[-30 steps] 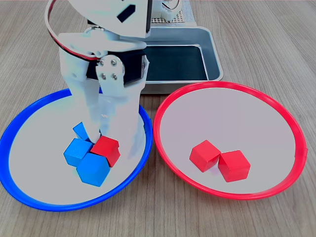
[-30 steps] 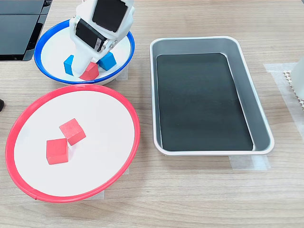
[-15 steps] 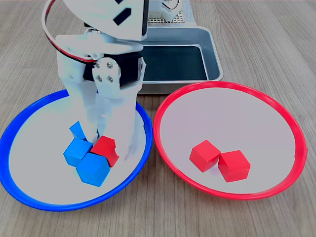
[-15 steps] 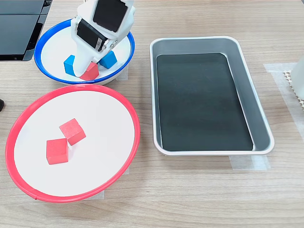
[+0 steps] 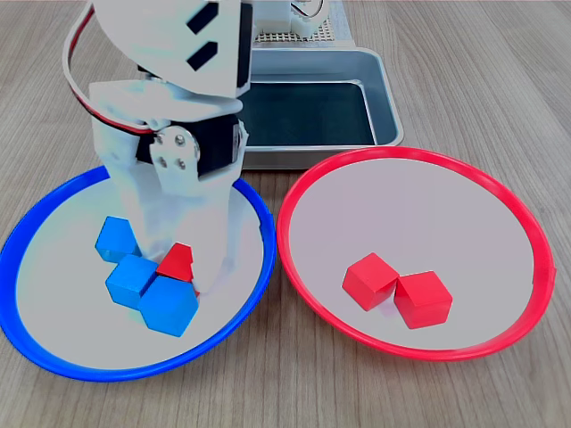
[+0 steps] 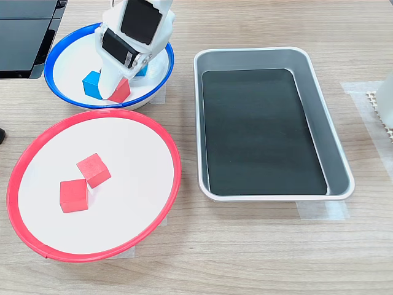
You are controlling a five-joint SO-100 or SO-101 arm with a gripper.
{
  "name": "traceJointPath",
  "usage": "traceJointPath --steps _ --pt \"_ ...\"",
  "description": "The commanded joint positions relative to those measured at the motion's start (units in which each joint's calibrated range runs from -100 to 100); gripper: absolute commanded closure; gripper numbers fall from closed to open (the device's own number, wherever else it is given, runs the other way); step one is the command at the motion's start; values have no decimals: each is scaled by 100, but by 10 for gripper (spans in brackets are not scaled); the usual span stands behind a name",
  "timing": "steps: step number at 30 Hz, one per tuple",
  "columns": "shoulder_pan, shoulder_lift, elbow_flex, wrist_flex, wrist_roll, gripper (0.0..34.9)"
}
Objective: Relocate any red block in the blue dish to the red dish, correcting any misplacement.
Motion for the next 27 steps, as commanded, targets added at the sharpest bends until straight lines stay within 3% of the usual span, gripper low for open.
traceJointPath --steps 1,11,18,23,27 --pt "32 -54 -99 -48 -29 219" --pt "-15 -3 -126 -48 -49 234" --pt "-62 -20 -126 -7 -122 281" --pt "-109 -54 -135 43 -147 334" --pt "-118 -97 -172 92 -190 346"
